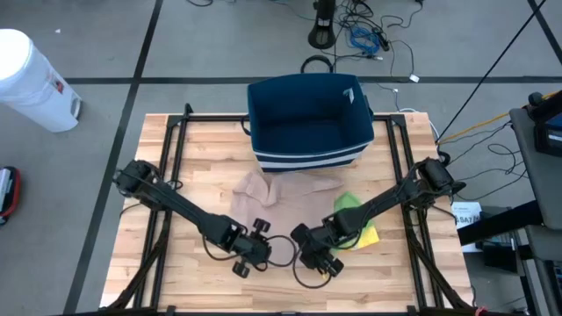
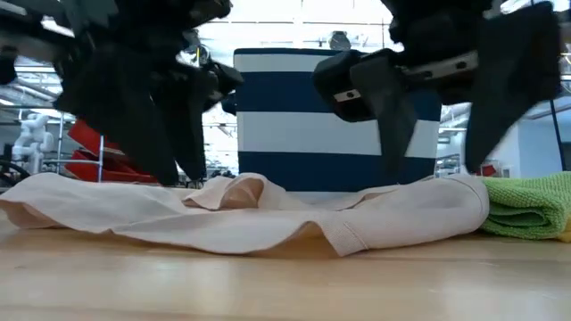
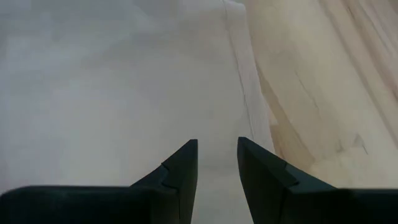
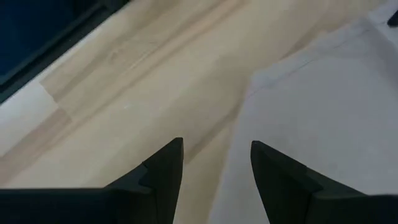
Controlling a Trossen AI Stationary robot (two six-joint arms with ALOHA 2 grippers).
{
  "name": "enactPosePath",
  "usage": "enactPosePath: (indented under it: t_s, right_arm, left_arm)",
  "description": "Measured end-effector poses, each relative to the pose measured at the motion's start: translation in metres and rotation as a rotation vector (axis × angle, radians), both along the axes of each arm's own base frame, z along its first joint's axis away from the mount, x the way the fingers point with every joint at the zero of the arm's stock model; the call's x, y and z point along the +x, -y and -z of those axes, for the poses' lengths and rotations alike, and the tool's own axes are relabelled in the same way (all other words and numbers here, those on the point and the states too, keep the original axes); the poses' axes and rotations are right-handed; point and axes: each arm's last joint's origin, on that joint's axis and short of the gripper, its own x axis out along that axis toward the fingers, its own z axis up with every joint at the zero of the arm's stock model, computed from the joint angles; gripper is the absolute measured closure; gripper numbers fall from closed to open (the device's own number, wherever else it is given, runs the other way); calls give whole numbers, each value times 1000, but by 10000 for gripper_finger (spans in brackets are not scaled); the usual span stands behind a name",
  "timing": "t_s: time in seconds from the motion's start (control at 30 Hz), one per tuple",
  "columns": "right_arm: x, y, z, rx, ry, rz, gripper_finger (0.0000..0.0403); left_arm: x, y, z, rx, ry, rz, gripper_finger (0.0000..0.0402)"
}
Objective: Fold towel
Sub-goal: Fold the light brown towel
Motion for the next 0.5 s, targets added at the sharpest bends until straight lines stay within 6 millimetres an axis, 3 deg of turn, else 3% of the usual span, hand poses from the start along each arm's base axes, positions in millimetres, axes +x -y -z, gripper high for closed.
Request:
enactPosePath:
  t_s: [0.3,0.5]
  right_arm:
    - [0,-7,28,-183,-25,104,230]
    - [0,-9,36,-210,-32,122,261]
  left_arm:
    - [12,1,17,-10,24,26,282]
    - [26,-11,28,-9,46,-3,282]
